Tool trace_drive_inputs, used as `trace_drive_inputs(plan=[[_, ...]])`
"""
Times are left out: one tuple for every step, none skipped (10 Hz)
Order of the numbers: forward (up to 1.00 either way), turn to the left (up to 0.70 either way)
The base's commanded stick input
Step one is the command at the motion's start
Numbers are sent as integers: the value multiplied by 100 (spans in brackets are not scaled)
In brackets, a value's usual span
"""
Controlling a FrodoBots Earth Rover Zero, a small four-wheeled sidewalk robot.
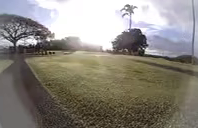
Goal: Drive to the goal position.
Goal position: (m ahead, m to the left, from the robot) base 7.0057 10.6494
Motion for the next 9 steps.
trace_drive_inputs(plan=[[0, 45], [0, 45], [0, 45], [0, 45], [0, 45], [0, 45], [0, 45], [0, 45], [0, 45]])
